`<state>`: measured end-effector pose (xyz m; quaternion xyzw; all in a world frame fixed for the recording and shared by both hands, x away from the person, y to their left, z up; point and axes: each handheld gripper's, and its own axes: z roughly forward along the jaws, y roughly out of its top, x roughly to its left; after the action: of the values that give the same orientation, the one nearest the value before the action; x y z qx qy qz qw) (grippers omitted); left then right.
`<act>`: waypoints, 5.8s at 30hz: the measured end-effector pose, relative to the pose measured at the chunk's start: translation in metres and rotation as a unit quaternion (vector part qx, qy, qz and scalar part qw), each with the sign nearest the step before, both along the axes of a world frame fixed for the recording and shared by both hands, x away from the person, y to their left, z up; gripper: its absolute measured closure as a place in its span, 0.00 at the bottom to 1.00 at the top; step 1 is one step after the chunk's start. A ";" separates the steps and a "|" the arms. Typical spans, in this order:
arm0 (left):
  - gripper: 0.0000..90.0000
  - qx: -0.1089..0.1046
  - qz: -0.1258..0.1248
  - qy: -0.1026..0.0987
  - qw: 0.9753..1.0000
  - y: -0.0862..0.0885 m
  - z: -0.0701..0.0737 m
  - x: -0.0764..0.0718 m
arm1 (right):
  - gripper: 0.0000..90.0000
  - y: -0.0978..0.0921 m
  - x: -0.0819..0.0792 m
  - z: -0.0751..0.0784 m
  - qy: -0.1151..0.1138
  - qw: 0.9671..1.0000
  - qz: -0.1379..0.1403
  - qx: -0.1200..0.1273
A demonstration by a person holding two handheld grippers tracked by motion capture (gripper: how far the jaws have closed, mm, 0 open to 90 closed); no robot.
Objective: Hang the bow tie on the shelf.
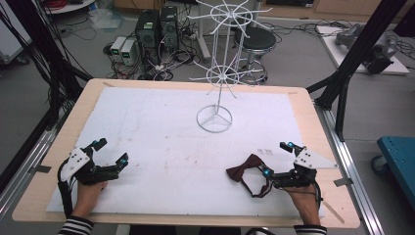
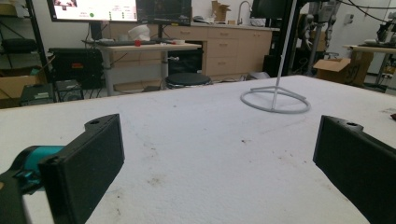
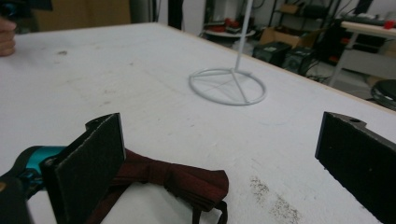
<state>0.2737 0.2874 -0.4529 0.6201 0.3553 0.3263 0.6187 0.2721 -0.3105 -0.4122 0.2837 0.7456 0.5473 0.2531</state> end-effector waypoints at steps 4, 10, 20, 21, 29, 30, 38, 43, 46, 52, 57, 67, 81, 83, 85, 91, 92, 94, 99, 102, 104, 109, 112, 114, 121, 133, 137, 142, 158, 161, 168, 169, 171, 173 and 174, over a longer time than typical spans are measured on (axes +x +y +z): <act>0.03 0.000 0.001 -0.001 1.000 0.000 0.000 0.000 | 0.01 0.004 0.005 0.015 0.007 0.999 0.034 -0.023; 0.03 0.000 0.001 -0.002 1.000 -0.001 0.000 0.000 | 0.01 0.016 0.019 0.038 0.034 0.994 0.096 -0.048; 0.03 0.000 0.001 -0.001 1.000 -0.001 0.000 0.000 | 0.01 0.041 0.038 0.054 0.091 0.969 0.169 -0.157; 0.03 0.000 0.002 -0.001 1.000 -0.001 0.000 0.000 | 0.01 0.041 0.038 0.054 0.091 0.969 0.169 -0.157; 0.03 0.000 0.001 -0.003 1.000 -0.001 0.000 0.000 | 0.01 0.059 0.051 0.054 0.106 0.943 0.226 -0.220; 0.03 0.000 0.001 -0.002 1.000 -0.001 0.000 0.000 | 0.01 0.059 0.051 0.054 0.106 0.943 0.226 -0.220; 0.03 0.000 0.001 -0.002 1.000 -0.001 0.000 0.000 | 0.01 0.072 0.061 0.049 0.106 0.920 0.250 -0.282; 0.03 -0.001 0.000 -0.001 1.000 -0.001 0.000 0.000 | 0.01 0.077 0.066 0.042 0.114 0.906 0.256 -0.316; 0.03 0.000 0.001 -0.002 1.000 -0.001 0.000 0.000 | 0.01 0.078 0.067 0.039 0.115 0.901 0.261 -0.327; 0.03 0.000 0.000 -0.002 1.000 -0.001 0.000 0.000 | 0.01 0.083 0.072 0.030 0.126 0.891 0.268 -0.345; 0.03 0.000 0.000 -0.001 1.000 -0.001 0.000 0.000 | 0.01 0.087 0.076 0.025 0.133 0.884 0.274 -0.356; 0.03 0.001 0.000 -0.002 1.000 -0.001 0.000 0.000 | 0.06 0.090 0.078 0.017 0.147 0.868 0.283 -0.382; 0.03 0.000 -0.001 -0.003 1.000 -0.001 0.000 0.000 | 0.33 0.097 0.079 0.008 0.152 0.833 0.311 -0.432; 0.03 0.000 0.000 -0.002 1.000 -0.001 0.000 0.000 | 0.40 0.097 0.078 0.007 0.151 0.827 0.308 -0.445; 0.03 0.001 -0.001 -0.002 1.000 -0.001 0.000 0.000 | 0.48 0.097 0.077 0.007 0.148 0.826 0.307 -0.449; 0.03 0.001 -0.001 -0.002 1.000 -0.001 0.000 0.000 | 0.60 0.098 0.077 0.007 0.143 0.825 0.299 -0.457; 0.03 0.001 -0.001 -0.003 1.000 -0.001 0.000 0.000 | 0.61 0.098 0.077 0.007 0.144 0.824 0.298 -0.459; 0.03 0.001 -0.001 -0.003 1.000 -0.001 0.000 0.000 | 0.70 0.099 0.077 0.006 0.144 0.823 0.298 -0.461; 0.03 0.000 0.000 -0.002 1.000 -0.001 0.000 0.000 | 0.83 0.098 0.076 0.007 0.141 0.815 0.310 -0.468; 0.03 0.000 0.000 -0.002 1.000 -0.001 0.000 0.000 | 0.83 0.097 0.075 0.009 0.141 0.822 0.304 -0.460; 0.03 0.000 -0.001 -0.003 1.000 -0.001 0.000 0.000 | 0.83 0.096 0.075 0.009 0.142 0.823 0.302 -0.460; 0.03 0.001 -0.001 -0.003 1.000 -0.001 0.000 0.000 | 0.83 0.097 0.074 0.010 0.132 0.822 0.306 -0.461; 0.03 0.001 -0.001 -0.003 1.000 -0.001 0.000 0.000 | 0.83 0.096 0.074 0.012 0.135 0.829 0.301 -0.452; 0.03 0.002 -0.002 -0.003 1.000 -0.001 0.000 0.000 | 0.83 0.094 0.075 0.015 0.133 0.837 0.293 -0.442; 0.03 0.001 -0.002 -0.003 1.000 -0.001 0.000 0.000 | 0.83 0.087 0.075 0.031 0.108 0.876 0.287 -0.373; 0.03 0.003 -0.002 -0.003 1.000 -0.001 0.000 0.000 | 0.83 0.080 0.076 0.045 0.106 0.914 0.255 -0.298; 0.03 0.003 -0.002 -0.003 1.000 -0.001 0.000 0.000 | 0.83 0.079 0.075 0.050 0.099 0.927 0.243 -0.268; 0.03 0.002 -0.002 -0.004 1.000 -0.001 0.000 0.000 | 0.83 0.075 0.075 0.058 0.092 0.946 0.225 -0.214; 0.03 0.002 -0.002 -0.004 1.000 -0.001 0.000 0.000 | 0.83 0.060 0.077 0.072 0.091 0.978 0.169 -0.081; 0.03 0.002 -0.002 -0.003 1.000 -0.001 0.000 0.000 | 0.83 0.057 0.076 0.074 0.082 0.981 0.165 -0.064; 0.03 0.003 -0.002 -0.004 1.000 -0.001 0.000 0.000 | 0.83 0.054 0.074 0.079 0.050 0.987 0.148 -0.029; 0.03 0.003 -0.002 -0.003 1.000 -0.001 0.000 0.000 | 0.83 0.054 0.074 0.080 0.045 0.988 0.143 -0.023; 0.03 0.003 -0.002 -0.004 1.000 -0.001 0.000 0.000 | 0.83 0.053 0.074 0.081 0.037 0.990 0.138 -0.012; 0.03 0.003 -0.002 -0.003 1.000 -0.001 0.000 0.000 | 0.83 0.052 0.074 0.082 0.033 0.990 0.134 -0.005; 0.03 0.003 -0.002 -0.004 1.000 -0.001 0.000 0.000 | 0.83 0.052 0.073 0.083 0.027 0.991 0.131 0.001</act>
<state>0.2733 0.2864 -0.4530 0.6216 0.3507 0.3281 0.6188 0.3452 -0.2581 -0.3289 0.1984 0.7825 0.5686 0.1582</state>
